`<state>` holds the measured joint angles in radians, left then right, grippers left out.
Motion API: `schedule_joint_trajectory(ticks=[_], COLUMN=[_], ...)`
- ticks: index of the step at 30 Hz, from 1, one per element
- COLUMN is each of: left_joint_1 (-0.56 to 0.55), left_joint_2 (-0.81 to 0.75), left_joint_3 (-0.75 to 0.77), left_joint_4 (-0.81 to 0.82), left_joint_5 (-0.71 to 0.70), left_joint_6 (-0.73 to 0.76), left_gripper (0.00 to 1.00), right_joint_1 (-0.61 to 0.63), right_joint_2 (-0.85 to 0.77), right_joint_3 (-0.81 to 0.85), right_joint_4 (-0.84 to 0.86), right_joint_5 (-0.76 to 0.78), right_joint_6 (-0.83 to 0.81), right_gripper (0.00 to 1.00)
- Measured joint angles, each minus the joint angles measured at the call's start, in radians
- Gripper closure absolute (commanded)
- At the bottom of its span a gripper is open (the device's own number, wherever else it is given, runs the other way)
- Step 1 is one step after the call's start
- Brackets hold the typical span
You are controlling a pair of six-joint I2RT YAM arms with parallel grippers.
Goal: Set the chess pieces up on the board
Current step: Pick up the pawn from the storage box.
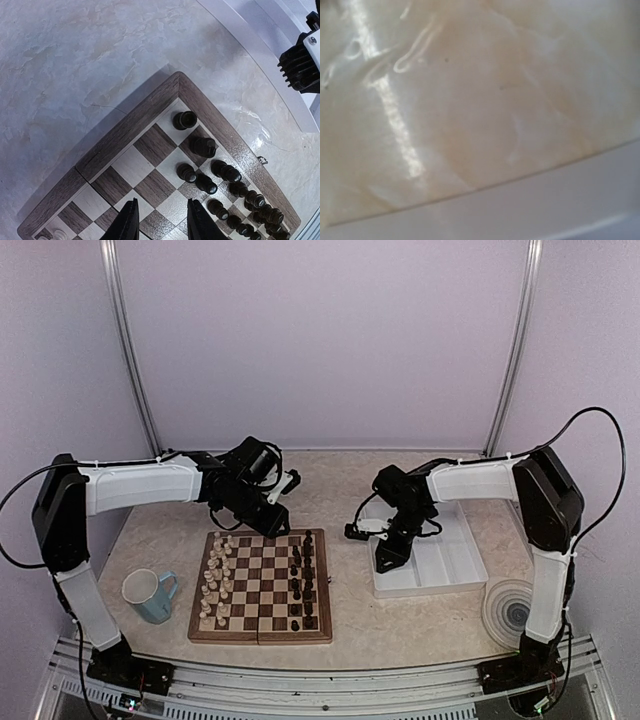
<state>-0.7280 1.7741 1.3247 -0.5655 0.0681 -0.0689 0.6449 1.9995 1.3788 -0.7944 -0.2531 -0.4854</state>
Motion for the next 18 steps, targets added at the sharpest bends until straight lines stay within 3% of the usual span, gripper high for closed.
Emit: schedule_joint_trajectory(ticks=[15,18], left_joint_1=[0.0,0.0], left_joint_2=[0.007,0.009], left_joint_3=[0.0,0.0], left_joint_4=[-0.004,-0.004], left_joint_5=[0.006,0.007], left_joint_6=[0.0,0.0], left_gripper=[0.66,0.66], right_joint_1=[-0.002,-0.002], right_joint_2=[-0.035,-0.038], right_joint_3=[-0.051,-0.055], right_joint_4=[0.048,0.055], right_joint_5=[0.103,0.121], right_joint_6=[0.0,-0.001], right_gripper=[0.66,0.7])
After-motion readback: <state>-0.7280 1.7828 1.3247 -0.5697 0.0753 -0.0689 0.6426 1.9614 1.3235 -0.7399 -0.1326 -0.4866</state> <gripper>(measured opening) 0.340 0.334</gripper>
